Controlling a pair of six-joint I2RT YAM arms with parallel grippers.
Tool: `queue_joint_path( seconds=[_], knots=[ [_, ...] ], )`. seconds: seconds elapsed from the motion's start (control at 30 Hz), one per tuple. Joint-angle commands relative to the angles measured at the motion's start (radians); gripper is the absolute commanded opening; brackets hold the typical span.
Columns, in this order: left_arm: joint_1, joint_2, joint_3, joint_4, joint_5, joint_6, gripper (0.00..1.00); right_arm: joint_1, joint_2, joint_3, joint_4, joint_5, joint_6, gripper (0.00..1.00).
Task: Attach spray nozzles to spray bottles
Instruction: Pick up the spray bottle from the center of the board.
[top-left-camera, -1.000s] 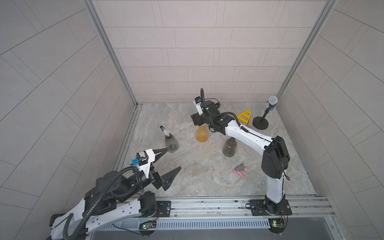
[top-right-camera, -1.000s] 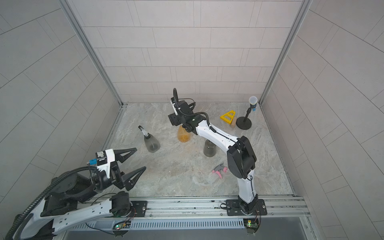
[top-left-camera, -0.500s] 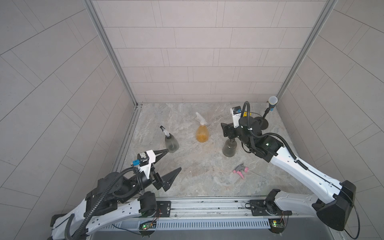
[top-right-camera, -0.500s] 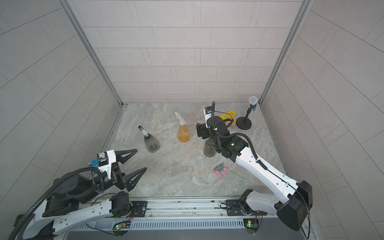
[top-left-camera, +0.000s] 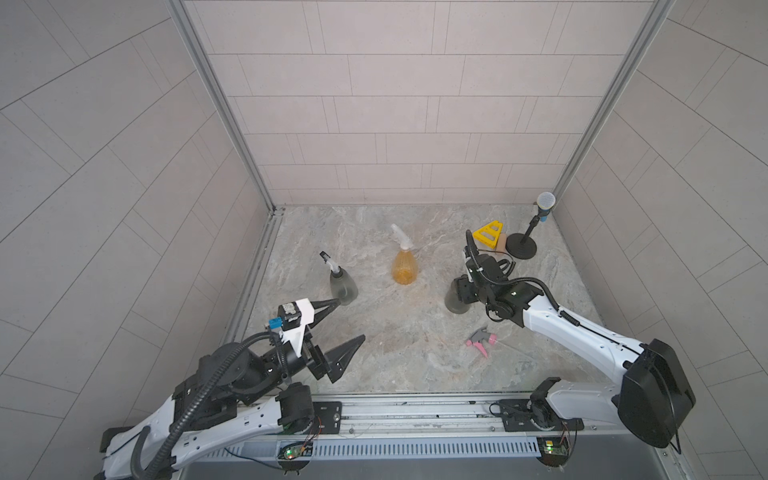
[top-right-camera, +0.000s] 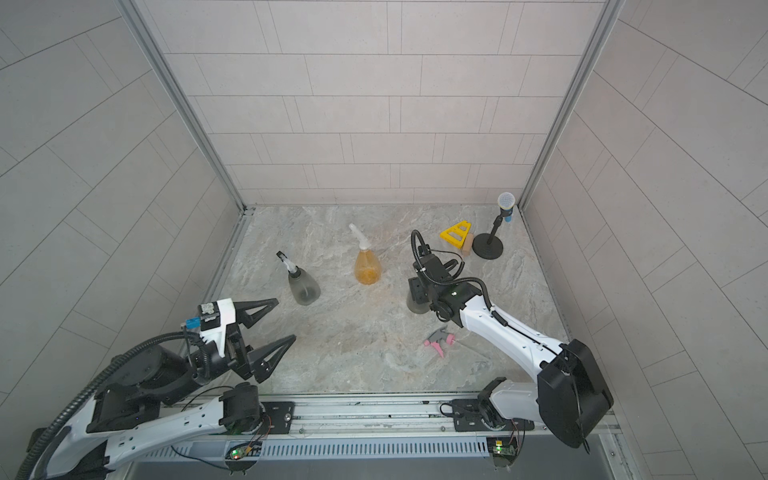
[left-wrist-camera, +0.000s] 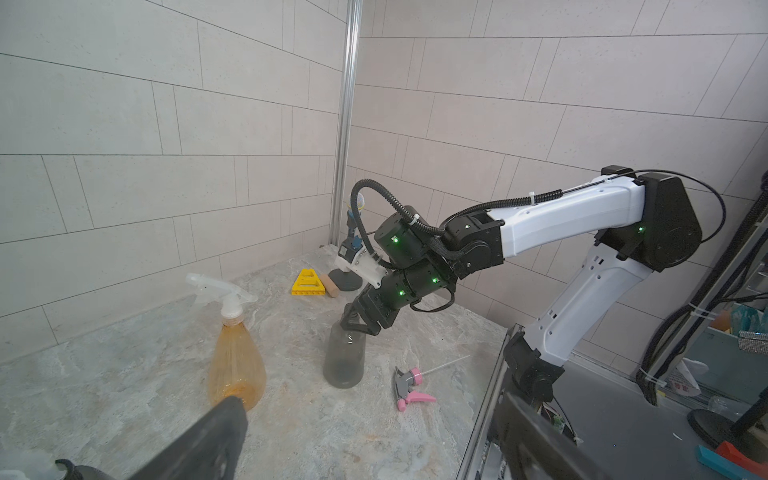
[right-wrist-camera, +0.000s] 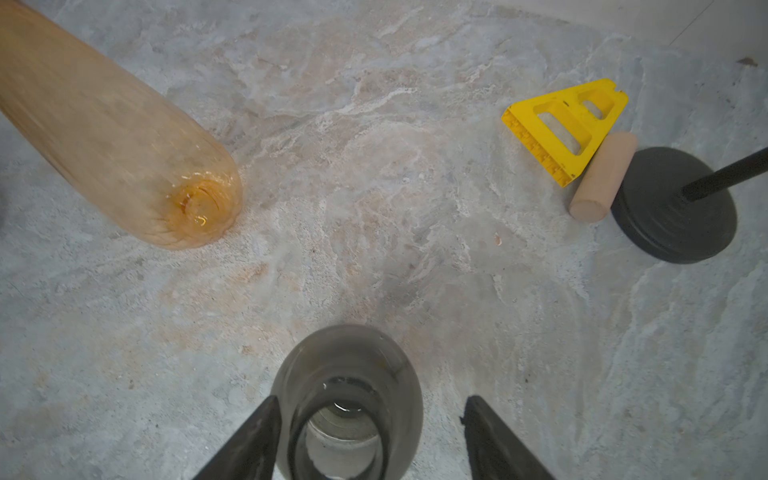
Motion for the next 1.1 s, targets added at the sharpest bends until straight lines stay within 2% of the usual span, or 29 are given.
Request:
queue_joint_path(
  seconds=[0.0, 0.23, 0.43, 0.6, 0.73, 0.83, 0.97, 1.07],
  knots=[
    [0.004, 0.018, -0.006, 0.031, 0.010, -0.006, 1.00, -0.003, 0.005, -0.002, 0.038, -0.008, 0.005, 0.60],
    [0.003, 0.035, -0.006, 0.033, 0.013, -0.007, 1.00, -0.002, -0.003, -0.022, 0.040, 0.003, 0.008, 0.32],
    [0.004, 0.051, 0.001, 0.037, 0.019, -0.008, 1.00, -0.002, -0.046, -0.019, 0.003, 0.007, 0.003, 0.18],
    [0.003, 0.091, 0.010, 0.024, 0.087, -0.008, 1.00, 0.002, -0.139, 0.019, -0.109, -0.071, -0.003, 0.02],
    [0.003, 0.147, 0.029, 0.002, 0.204, -0.017, 1.00, 0.030, -0.254, 0.100, -0.269, -0.233, -0.014, 0.00],
    [0.003, 0.181, 0.022, 0.020, 0.291, -0.026, 1.00, 0.070, -0.315, 0.200, -0.359, -0.442, -0.035, 0.00],
    [0.003, 0.215, 0.022, 0.029, 0.338, -0.024, 1.00, 0.189, -0.303, 0.371, -0.417, -0.662, -0.057, 0.00],
    [0.003, 0.225, 0.017, 0.032, 0.366, -0.024, 1.00, 0.303, -0.275, 0.464, -0.403, -0.740, -0.067, 0.00]
  ],
)
